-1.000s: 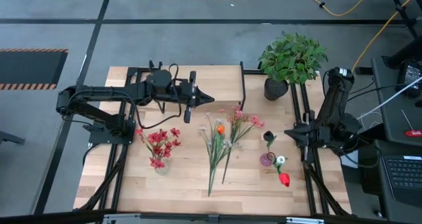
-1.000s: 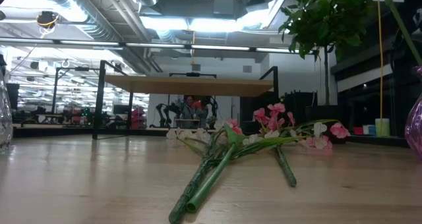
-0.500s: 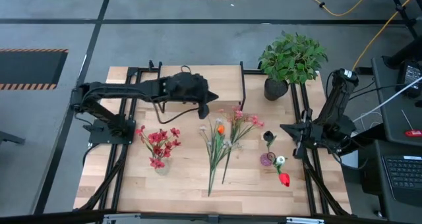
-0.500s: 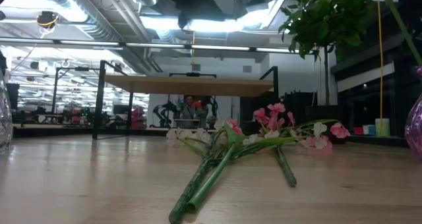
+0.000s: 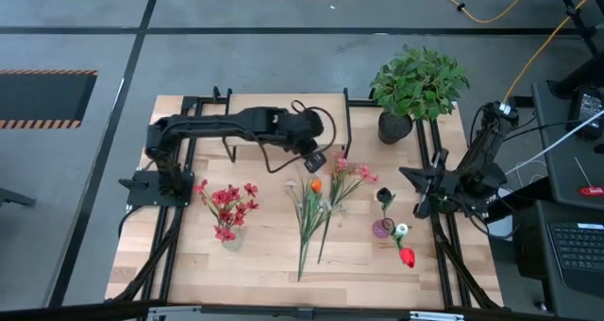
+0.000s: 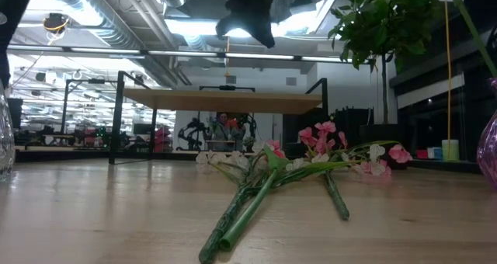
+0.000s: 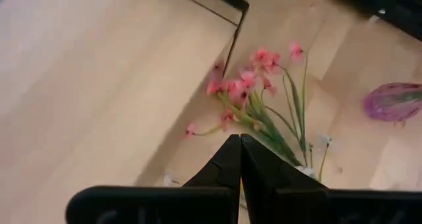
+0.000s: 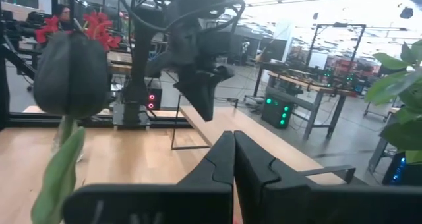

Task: Pick and place flowers into a vace then onto a shelf
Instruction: Put the white flowers into the transparent vase

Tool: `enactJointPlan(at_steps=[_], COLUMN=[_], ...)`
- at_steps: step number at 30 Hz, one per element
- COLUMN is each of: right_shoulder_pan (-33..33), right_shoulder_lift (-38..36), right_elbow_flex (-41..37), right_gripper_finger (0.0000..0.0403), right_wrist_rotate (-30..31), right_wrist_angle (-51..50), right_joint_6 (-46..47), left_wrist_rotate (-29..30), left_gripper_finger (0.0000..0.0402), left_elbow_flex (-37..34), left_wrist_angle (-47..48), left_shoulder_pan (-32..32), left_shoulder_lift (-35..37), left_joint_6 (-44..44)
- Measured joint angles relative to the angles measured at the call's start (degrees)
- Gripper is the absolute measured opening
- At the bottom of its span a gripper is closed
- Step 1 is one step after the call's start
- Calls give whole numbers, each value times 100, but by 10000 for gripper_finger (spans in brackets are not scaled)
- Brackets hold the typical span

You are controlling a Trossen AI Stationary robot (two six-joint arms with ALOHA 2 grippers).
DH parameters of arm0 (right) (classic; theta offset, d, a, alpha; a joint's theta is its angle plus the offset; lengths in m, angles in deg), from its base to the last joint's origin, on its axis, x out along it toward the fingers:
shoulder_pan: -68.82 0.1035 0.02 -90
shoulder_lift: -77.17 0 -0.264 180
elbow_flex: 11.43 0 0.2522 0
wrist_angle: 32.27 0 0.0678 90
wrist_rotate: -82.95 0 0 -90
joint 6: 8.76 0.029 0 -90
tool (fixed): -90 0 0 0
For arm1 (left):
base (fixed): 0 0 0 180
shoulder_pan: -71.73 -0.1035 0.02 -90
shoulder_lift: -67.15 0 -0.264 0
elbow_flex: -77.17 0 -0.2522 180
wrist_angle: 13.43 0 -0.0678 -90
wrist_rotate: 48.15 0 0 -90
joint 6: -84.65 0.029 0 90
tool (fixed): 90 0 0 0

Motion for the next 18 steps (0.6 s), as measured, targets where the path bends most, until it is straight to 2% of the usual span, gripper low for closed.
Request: enactJointPlan(at_steps=[4,8,14,18], right_shoulder_pan=[-17,-17,-17,-17], right_shoulder_lift=[-13,-11,-11,-11], right_elbow_flex=[0,-2,-2,-2], right_gripper_finger=[5,5,5,5], right_wrist_rotate=[-6,-4,-5,-6], right_wrist_angle=[-7,-20,-28,-28], right_joint_6=[-7,-17,-22,-22], left_wrist_rotate=[86,110,219,562], left_gripper_finger=[1,2,2,1], left_elbow_flex=[892,1438,1684,1685], left_wrist_angle=[852,1509,1818,1819], left_shoulder_pan=[161,359,778,1033], left_shoulder_lift=[-555,-1032,-1447,-1593], left_joint_6=[-357,-604,-951,-1079])
